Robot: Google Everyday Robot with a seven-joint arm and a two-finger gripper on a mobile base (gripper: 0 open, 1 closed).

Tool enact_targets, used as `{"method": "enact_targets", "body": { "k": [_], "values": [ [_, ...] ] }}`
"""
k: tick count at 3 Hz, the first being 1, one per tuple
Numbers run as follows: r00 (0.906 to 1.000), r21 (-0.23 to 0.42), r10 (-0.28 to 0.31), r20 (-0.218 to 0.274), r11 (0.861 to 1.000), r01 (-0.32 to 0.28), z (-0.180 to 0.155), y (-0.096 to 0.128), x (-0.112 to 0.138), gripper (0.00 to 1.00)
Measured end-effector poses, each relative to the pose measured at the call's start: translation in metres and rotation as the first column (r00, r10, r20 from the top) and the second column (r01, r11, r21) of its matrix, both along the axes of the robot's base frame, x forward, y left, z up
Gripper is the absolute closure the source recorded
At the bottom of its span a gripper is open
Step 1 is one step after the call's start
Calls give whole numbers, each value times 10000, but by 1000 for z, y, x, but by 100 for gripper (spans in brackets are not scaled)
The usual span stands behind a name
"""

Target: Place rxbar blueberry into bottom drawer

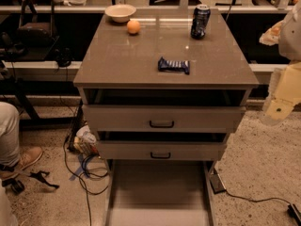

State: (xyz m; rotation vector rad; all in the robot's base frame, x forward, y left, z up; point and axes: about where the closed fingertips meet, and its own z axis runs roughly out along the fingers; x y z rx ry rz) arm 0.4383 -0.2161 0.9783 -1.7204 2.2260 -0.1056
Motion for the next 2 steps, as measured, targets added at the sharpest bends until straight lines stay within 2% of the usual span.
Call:
{"method": "enact_targets", "body": {
  "k": [1, 2],
  "values": [
    [10000, 0, 0, 0, 10000, 0, 0, 0, 0, 0],
    [9999, 732, 41, 99, 9973, -48, -8, 8, 13, 0]
  ]
}}
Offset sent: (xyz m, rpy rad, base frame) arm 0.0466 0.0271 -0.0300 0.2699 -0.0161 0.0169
